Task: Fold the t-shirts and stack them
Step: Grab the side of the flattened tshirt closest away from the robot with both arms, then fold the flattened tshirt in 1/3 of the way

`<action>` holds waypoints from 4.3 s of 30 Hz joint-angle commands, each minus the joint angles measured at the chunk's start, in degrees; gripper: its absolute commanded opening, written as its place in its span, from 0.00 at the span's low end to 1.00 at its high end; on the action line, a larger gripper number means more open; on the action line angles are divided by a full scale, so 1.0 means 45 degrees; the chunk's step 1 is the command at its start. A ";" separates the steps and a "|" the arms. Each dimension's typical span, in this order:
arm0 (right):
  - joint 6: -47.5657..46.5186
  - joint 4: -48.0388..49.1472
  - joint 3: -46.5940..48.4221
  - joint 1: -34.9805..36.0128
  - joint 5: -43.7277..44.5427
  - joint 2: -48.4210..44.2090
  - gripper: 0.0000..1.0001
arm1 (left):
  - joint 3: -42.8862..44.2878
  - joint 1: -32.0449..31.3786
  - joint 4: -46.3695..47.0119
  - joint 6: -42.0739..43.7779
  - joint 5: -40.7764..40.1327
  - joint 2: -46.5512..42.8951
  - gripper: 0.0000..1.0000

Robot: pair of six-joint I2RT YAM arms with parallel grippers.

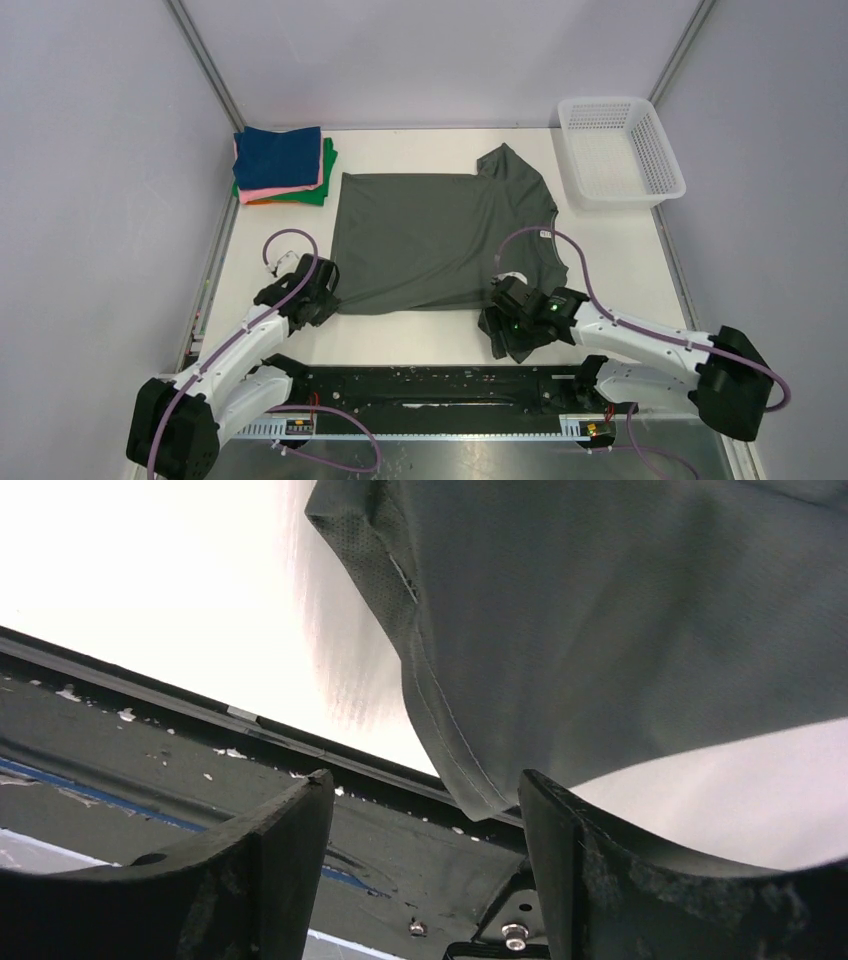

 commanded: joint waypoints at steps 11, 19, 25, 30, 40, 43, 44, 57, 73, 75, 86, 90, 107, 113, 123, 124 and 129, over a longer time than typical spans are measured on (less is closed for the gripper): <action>0.1053 0.1535 -0.0108 0.0482 0.1012 0.3026 0.61 | 0.0135 0.0020 -0.0351 -0.0447 -0.0509 -0.0469 0.00; 0.1271 0.0340 -0.0525 0.1212 0.0671 0.2546 0.18 | -0.0759 0.0021 -0.0918 -0.1129 -0.0289 -0.1602 0.00; 0.1624 -0.0745 -0.0386 0.2149 0.0180 0.1535 0.00 | -0.0890 0.0021 -0.2490 -0.1533 -0.0519 -0.3119 0.00; 0.1729 -0.1047 -0.0327 0.2365 0.0122 0.0556 0.00 | -0.1167 0.0023 -0.2853 -0.1723 -0.0343 -0.4073 0.00; 0.0766 -0.1753 0.1504 0.2095 0.2762 0.0301 0.00 | -0.0013 0.0022 -0.1295 -0.1203 -0.0163 -0.2716 0.00; 0.0097 -0.1714 0.1902 0.1387 0.2950 0.0170 0.00 | 0.0511 0.0028 -0.0683 -0.0904 -0.0017 -0.1971 0.00; -0.0195 -0.1699 0.2039 0.1127 0.2957 0.0132 0.00 | 0.0720 0.0021 -0.0592 -0.0826 -0.0045 -0.1764 0.00; -0.3621 -0.1414 0.3839 -0.2261 0.2354 0.0877 0.00 | 0.2430 0.1606 0.0375 0.0259 -0.0150 0.0055 0.00; -0.6322 -0.0517 0.5776 -0.4389 0.2852 0.4015 0.00 | 0.4014 0.2850 0.2081 0.1169 0.0678 0.3329 0.00; -0.7105 -0.0575 0.6128 -0.4455 0.3214 0.4791 0.00 | 0.4257 0.2892 0.2192 0.1187 0.0583 0.3885 0.00; -1.3701 0.1463 0.7834 -0.4566 0.4203 0.7756 0.00 | 0.5146 0.3133 0.2575 0.1428 0.0791 0.5694 0.00; -1.4606 0.1541 0.8054 -0.4574 0.3646 0.8416 0.01 | 0.5401 0.3189 0.2688 0.1460 0.0774 0.6167 0.00; -1.0232 0.5157 0.7958 -0.4620 0.7535 0.7754 0.99 | 0.6635 0.3498 0.1994 0.2044 0.1000 0.6207 0.99; -0.4124 0.3877 0.5353 -0.4618 0.4898 0.4733 0.99 | 0.5353 0.3328 0.3408 0.2506 0.4080 0.5648 0.99; -0.1868 0.5509 0.5092 -0.4657 0.0155 0.6498 0.99 | 0.4998 0.2755 0.4285 0.2646 0.4859 0.7288 0.99; -0.1888 0.5557 0.5399 -0.4658 0.0088 0.6963 0.99 | 0.5151 0.2755 0.4267 0.2687 0.4805 0.7530 0.99; -0.1998 0.5910 0.6917 -0.4661 -0.0397 0.8888 0.99 | 0.5703 0.2765 0.4232 0.2818 0.4542 0.8588 0.99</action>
